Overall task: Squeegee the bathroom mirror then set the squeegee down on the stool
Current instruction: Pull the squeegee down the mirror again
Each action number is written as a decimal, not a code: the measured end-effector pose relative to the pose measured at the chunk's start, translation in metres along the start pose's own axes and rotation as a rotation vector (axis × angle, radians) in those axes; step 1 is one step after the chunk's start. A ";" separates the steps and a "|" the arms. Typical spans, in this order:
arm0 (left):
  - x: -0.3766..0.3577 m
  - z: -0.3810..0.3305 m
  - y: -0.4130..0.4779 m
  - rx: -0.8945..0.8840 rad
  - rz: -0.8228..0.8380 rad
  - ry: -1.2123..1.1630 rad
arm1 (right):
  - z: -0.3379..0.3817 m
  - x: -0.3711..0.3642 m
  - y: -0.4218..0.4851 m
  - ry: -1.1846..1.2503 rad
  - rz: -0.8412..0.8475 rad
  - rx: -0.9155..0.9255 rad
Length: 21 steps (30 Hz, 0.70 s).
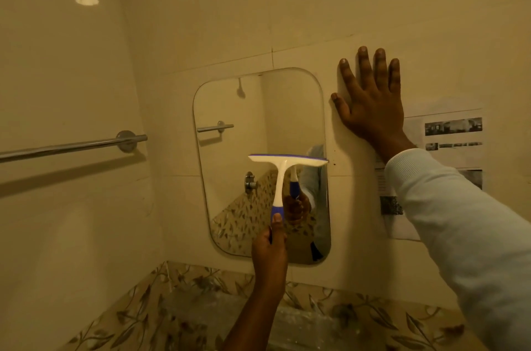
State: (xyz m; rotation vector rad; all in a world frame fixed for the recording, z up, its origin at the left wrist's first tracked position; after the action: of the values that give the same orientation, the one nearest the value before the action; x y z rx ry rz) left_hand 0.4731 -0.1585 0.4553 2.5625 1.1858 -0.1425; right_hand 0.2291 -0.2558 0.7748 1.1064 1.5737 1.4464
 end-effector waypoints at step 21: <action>0.061 0.129 -0.060 0.247 -0.011 0.194 | 0.000 0.000 0.001 0.017 -0.019 0.001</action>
State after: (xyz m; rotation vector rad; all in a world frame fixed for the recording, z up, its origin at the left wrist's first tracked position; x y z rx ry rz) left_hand 0.4727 -0.1189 0.3059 2.8387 1.3249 -0.0450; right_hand 0.2289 -0.2565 0.7757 1.0804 1.5926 1.4458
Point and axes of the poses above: each hand's wrist, its own y-axis towards the middle knuckle, its own x-axis out of the back of the hand, z = x × y, the point moved 10 cm from there along y, towards the middle knuckle, and after that the axes turned 10 degrees about -z, right-handed, at the moved point
